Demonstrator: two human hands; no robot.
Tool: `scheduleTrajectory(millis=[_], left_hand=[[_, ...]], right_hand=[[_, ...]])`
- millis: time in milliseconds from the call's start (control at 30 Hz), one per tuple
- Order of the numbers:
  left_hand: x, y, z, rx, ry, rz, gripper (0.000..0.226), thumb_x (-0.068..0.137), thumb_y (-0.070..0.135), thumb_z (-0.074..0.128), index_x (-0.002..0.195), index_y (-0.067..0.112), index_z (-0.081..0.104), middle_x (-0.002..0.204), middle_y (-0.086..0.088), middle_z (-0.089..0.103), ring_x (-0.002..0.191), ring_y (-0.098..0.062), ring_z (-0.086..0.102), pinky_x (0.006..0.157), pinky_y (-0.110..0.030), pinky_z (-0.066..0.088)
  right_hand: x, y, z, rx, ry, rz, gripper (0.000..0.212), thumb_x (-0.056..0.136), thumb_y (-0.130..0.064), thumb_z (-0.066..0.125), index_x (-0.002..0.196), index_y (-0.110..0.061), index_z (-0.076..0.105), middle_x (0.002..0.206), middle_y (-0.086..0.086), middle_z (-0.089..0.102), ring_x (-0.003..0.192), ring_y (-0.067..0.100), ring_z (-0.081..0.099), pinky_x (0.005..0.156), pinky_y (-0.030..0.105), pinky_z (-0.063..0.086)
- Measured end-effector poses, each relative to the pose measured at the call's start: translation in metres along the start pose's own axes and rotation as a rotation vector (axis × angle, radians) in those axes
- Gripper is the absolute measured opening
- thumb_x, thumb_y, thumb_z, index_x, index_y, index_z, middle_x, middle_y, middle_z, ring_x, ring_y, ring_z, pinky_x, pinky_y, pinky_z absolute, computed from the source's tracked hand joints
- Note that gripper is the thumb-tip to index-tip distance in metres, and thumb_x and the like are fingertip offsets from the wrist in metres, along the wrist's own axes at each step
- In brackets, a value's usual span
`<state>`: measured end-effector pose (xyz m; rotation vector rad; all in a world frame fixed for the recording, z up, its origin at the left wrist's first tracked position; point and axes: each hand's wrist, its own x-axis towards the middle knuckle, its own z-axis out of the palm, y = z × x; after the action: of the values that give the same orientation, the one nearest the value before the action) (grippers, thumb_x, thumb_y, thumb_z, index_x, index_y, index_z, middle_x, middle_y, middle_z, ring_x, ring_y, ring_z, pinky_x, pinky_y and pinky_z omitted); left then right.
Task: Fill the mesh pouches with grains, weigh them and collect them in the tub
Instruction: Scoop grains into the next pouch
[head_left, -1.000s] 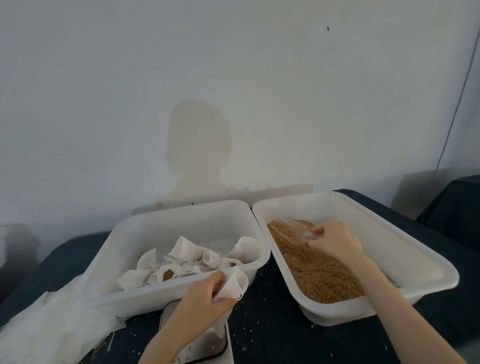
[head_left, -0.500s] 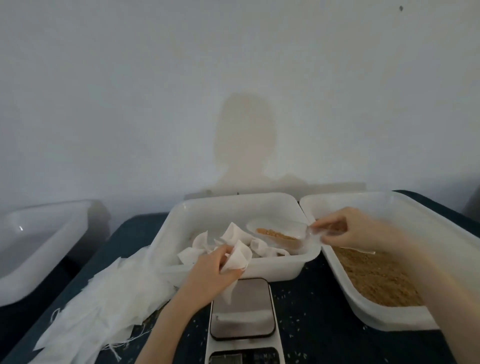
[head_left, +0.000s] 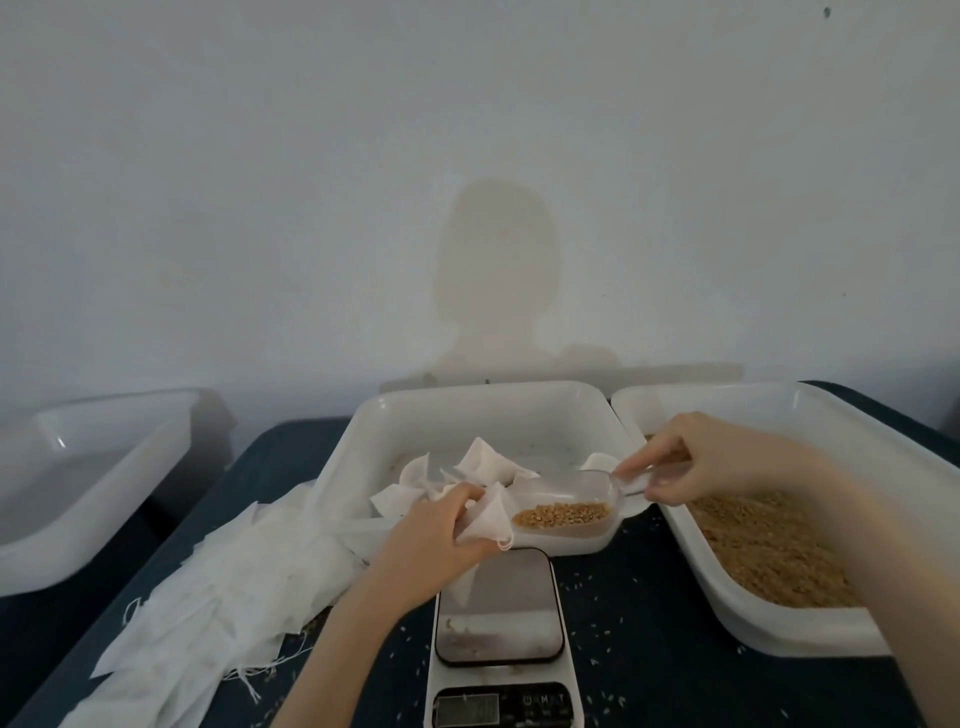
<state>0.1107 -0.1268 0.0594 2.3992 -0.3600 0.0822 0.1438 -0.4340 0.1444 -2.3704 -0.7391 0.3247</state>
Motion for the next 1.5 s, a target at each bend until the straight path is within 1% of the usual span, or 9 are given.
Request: scheduleTrajectory(millis=[200,267,400,500,633,933,1233,1400,1500], left_hand=[[0.002,0.003,0.009,0.066,0.017,0.029,0.059,0.076,0.059,0.062,0.128,0.037,0.047,0.097,0.032,0.045,0.092,0.012,0.044,0.075,-0.012,0.04],[0.002,0.005,0.015,0.078,0.043,0.032,0.062,0.075,0.062,0.061,0.129,0.035,0.046,0.092,0.033,0.041,0.085,0.016,0.038,0.068,-0.007,0.033],[0.003,0.004,0.023,0.072,0.08,0.014,0.058,0.075,0.064,0.061,0.123,0.032,0.052,0.094,0.024,0.053,0.085,0.012,0.045,0.067,-0.01,0.039],[0.005,0.005,0.031,0.043,0.127,-0.022,0.047,0.072,0.065,0.061,0.108,0.035,0.056,0.092,0.018,0.061,0.081,0.004,0.056,0.07,-0.016,0.049],[0.005,0.009,0.042,-0.039,0.177,-0.051,0.045,0.072,0.061,0.063,0.108,0.034,0.059,0.095,0.021,0.064,0.084,0.004,0.059,0.067,-0.013,0.047],[0.008,0.015,0.057,-0.099,0.217,-0.119,0.038,0.075,0.057,0.065,0.099,0.028,0.06,0.086,0.015,0.063,0.081,-0.005,0.061,0.079,-0.025,0.054],[0.008,0.016,0.048,-0.145,0.225,-0.091,0.029,0.078,0.044,0.07,0.099,0.036,0.051,0.085,0.022,0.059,0.081,0.001,0.057,0.065,-0.01,0.043],[0.013,0.017,0.044,-0.188,0.236,-0.038,0.01,0.088,0.027,0.065,0.095,0.026,0.058,0.079,0.02,0.057,0.074,0.003,0.053,0.064,-0.002,0.037],[0.015,0.019,0.047,-0.257,0.205,-0.02,0.009,0.091,0.018,0.06,0.094,0.025,0.056,0.084,0.015,0.058,0.078,0.002,0.052,0.068,-0.005,0.037]], right_hand=[[0.001,-0.013,0.005,-0.08,0.013,0.031,0.041,0.078,-0.012,0.062,0.101,-0.045,0.073,0.057,-0.023,0.059,0.054,-0.003,0.05,0.062,0.012,0.045],[0.005,-0.02,0.006,-0.19,0.044,0.062,0.039,0.076,-0.016,0.064,0.103,-0.042,0.072,0.068,-0.033,0.063,0.069,-0.007,0.061,0.079,0.021,0.053],[0.014,-0.044,0.008,-0.489,0.107,0.068,0.037,0.078,-0.024,0.065,0.11,-0.043,0.068,0.094,-0.034,0.063,0.096,-0.008,0.06,0.079,0.018,0.048],[0.02,-0.06,0.008,-0.696,0.195,0.007,0.038,0.085,-0.022,0.061,0.121,-0.034,0.064,0.117,-0.018,0.064,0.112,0.005,0.055,0.091,0.019,0.038],[0.029,-0.076,0.009,-0.967,0.245,-0.042,0.034,0.088,-0.019,0.058,0.12,-0.029,0.063,0.111,-0.008,0.067,0.112,0.012,0.051,0.118,0.03,0.007],[0.05,-0.095,0.024,-1.302,0.329,-0.099,0.032,0.08,-0.009,0.062,0.108,-0.025,0.068,0.091,-0.005,0.066,0.111,0.018,0.05,0.113,0.049,-0.014],[0.033,-0.073,0.006,-1.042,0.281,-0.015,0.035,0.088,-0.021,0.06,0.121,-0.032,0.061,0.113,-0.01,0.064,0.116,0.012,0.048,0.117,0.042,-0.007],[0.003,-0.029,-0.008,-0.677,0.279,0.143,0.034,0.09,-0.027,0.059,0.123,-0.037,0.06,0.121,-0.02,0.06,0.116,0.007,0.054,0.093,0.025,0.039],[-0.018,0.004,-0.011,-0.51,0.343,0.308,0.029,0.09,-0.03,0.061,0.119,-0.035,0.062,0.119,-0.013,0.063,0.109,0.011,0.059,0.094,0.039,0.048]])
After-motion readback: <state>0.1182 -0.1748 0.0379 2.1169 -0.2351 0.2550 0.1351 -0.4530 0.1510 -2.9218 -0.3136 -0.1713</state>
